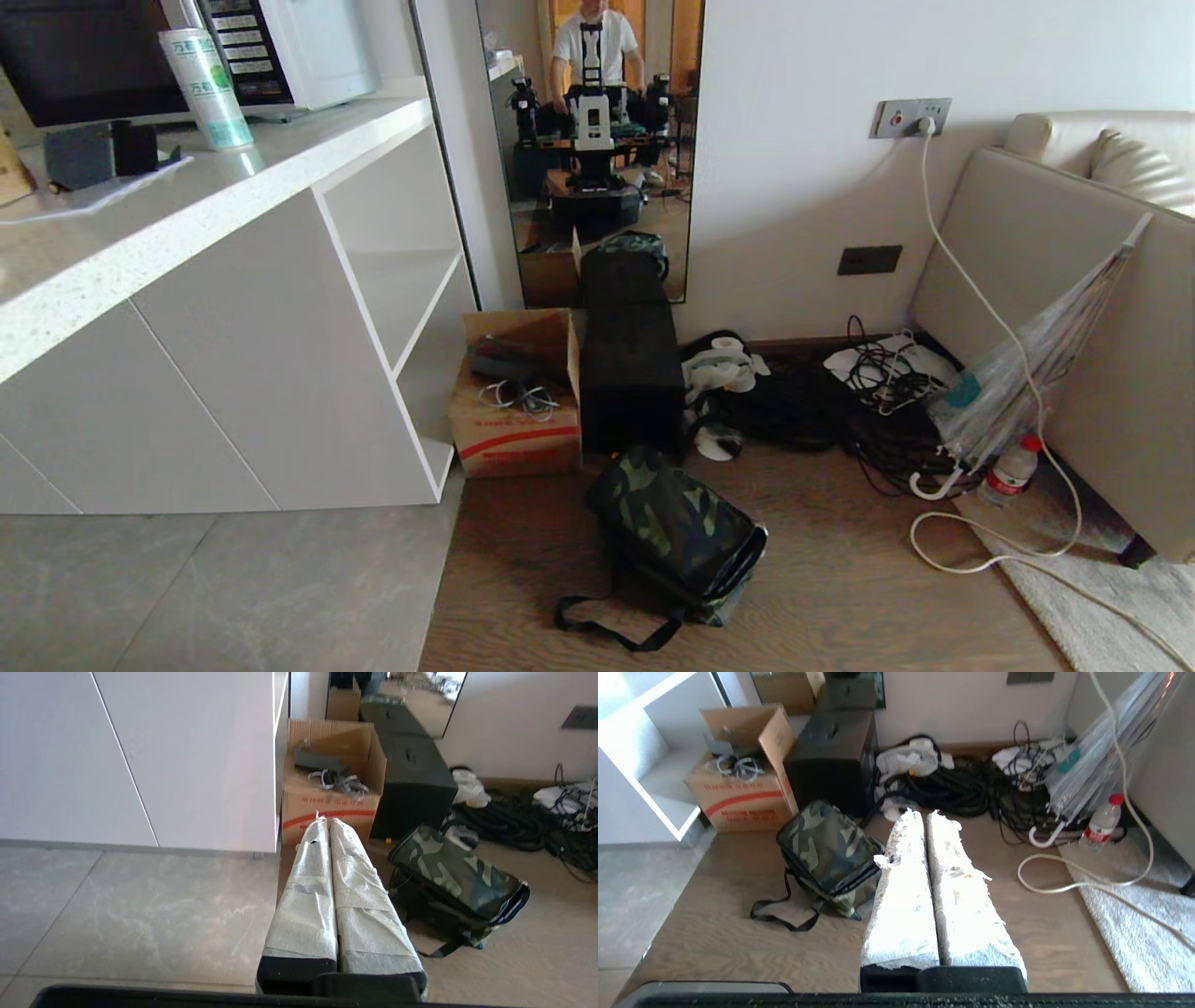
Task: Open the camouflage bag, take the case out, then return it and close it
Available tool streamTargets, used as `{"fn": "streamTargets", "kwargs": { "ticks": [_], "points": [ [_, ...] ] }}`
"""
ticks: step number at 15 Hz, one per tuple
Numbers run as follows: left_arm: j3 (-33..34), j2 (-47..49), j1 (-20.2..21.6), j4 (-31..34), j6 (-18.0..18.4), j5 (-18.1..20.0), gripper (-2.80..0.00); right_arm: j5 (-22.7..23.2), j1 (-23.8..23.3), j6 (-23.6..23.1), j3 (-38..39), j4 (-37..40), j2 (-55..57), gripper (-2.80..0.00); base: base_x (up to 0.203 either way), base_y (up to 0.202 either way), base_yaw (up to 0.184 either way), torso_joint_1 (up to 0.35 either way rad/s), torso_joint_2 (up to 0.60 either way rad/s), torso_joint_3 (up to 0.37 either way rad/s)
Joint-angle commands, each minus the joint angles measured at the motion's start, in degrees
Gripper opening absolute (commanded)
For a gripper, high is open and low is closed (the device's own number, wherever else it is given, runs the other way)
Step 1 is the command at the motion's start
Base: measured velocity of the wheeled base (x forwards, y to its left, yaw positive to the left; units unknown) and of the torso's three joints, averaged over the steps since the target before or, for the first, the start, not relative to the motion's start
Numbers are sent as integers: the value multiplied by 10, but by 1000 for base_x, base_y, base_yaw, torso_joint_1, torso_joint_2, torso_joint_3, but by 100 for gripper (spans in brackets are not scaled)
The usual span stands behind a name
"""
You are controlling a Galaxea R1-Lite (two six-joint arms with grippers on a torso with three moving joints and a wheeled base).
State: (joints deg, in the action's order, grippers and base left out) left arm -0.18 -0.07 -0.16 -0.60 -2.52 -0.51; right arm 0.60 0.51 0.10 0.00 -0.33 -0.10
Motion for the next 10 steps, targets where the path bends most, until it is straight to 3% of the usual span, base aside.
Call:
{"fn": "streamTargets", "kwargs": {
  "ticks": [1,6,10],
  "points": [
    [0,1,0,0,0,0,-280,0,0,-1,1,0,1,-280,0,0,0,0,0,203],
    [0,1,0,0,1,0,-280,0,0,0,1,0,1,-280,0,0,0,1,3,195],
    [0,1,0,0,1,0,-280,-1,0,-1,1,1,1,-280,0,0,0,-1,5,40]
  ]
}}
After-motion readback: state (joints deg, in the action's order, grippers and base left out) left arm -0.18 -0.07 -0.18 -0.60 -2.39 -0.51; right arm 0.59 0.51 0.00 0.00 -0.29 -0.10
